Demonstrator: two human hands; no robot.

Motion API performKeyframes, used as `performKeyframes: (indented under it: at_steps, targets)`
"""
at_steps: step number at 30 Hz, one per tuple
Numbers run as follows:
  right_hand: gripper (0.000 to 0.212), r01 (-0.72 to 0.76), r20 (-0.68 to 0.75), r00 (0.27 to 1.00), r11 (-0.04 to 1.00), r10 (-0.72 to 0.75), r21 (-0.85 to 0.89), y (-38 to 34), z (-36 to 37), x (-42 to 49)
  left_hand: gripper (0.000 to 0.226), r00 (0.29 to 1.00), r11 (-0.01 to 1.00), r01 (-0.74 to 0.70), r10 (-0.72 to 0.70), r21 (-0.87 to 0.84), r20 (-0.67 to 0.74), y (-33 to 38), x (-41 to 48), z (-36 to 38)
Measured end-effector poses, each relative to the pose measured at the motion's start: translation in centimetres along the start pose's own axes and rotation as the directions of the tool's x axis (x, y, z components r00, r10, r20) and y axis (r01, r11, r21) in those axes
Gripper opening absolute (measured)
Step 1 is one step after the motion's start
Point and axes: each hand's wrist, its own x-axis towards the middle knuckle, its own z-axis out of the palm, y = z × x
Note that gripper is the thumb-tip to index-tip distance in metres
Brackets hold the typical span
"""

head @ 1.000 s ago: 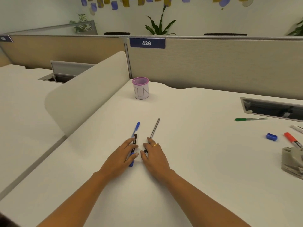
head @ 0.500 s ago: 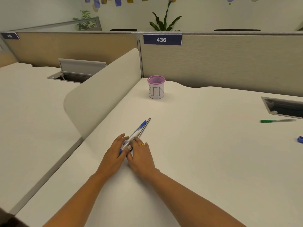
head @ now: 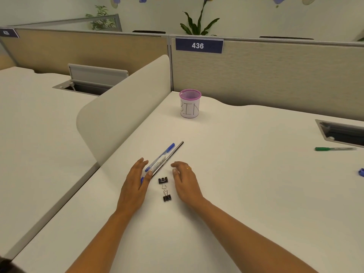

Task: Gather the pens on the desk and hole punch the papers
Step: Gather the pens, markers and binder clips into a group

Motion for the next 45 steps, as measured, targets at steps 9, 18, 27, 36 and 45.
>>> performKeyframes:
  at_steps: [9, 18, 27, 36, 45]
  targets:
    - [0.032, 0.061, 0.066, 0.996, 0.992, -0.054, -0.113, -0.1, 0.2, -0.8, 0.040, 0.990, 0.965, 0.127, -0.110, 0.229, -0.086, 1.6, -0.4, 0.2]
    - [0.034, -0.001, 0.027, 1.000, 0.964, 0.008, -0.267, 3.7, -8.5, -3.4, 0.040, 0.994, 0.956, -0.096, 0.076, 0.278, 0.080, 9.5, 0.0, 7.8]
    - [0.029, -0.278, -0.239, 0.953, 0.858, 0.188, -0.433, 11.1, -25.6, -8.2, 0.044, 0.879, 0.922, -0.332, 0.225, 0.199, 0.420, 19.4, -1.7, 19.4]
    - [0.027, -0.631, -0.581, 0.721, 0.706, 0.379, -0.322, 16.8, -41.9, -10.3, 0.052, 0.738, 0.878, -0.450, 0.262, 0.163, 0.622, 30.3, 0.0, 29.8]
    - [0.067, -0.867, -0.540, 0.495, 0.429, 0.681, -0.255, 21.6, -48.2, -10.9, 0.088, 0.680, 0.794, -0.519, 0.158, 0.317, 0.716, 35.9, 3.1, 38.0]
